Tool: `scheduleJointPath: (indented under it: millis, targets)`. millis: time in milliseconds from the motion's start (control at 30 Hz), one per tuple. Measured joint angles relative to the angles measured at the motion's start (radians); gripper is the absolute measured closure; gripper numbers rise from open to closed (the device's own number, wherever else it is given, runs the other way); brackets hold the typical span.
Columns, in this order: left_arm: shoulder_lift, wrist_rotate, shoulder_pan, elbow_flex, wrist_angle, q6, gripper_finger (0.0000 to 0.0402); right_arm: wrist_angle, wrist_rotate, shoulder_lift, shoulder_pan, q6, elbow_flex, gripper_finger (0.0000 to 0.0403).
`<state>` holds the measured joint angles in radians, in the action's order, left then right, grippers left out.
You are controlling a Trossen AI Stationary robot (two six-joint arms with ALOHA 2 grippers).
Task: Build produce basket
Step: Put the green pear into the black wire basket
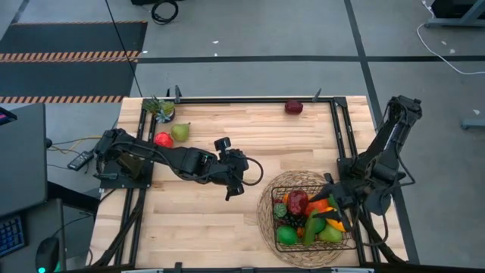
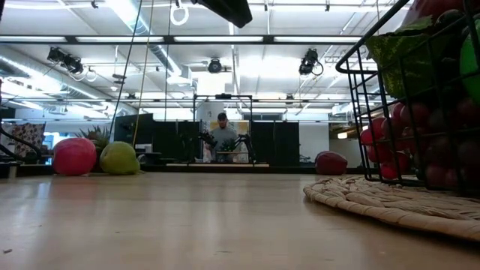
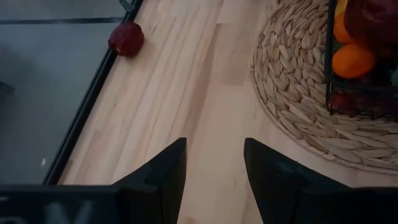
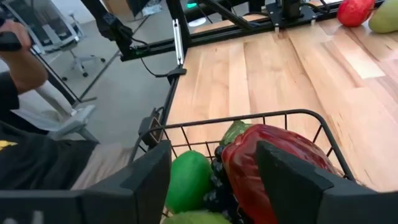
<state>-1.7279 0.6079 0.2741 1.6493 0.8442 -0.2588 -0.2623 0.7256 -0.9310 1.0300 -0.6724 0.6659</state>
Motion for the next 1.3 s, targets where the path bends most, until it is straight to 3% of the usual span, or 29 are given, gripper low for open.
scheduleJointPath:
  millis: [433,733,933,1133,1300]
  targets:
    - [0.0,-0.003,0.011,0.0,0.117,-0.147,0.0237,0.023,-0.04,-0.002,-0.072,0.119,0.0,0.0122]
    - [0.0,-0.002,0.012,-0.007,0.414,-0.382,0.0237,0.308,-0.04,-0.002,-0.216,0.446,0.0,0.0123]
    - [-0.001,0.025,0.023,-0.008,0.64,-0.553,0.0237,0.476,-0.039,-0.001,-0.353,0.571,0.0,0.0126]
    - [-0.001,0.033,0.045,-0.011,0.728,-0.657,0.0237,0.454,-0.078,-0.017,-0.421,0.576,0.0,0.0127]
    - [0.0,-0.005,0.035,-0.09,0.726,-0.697,0.0237,0.433,-0.119,-0.092,-0.426,0.568,0.0,0.0127]
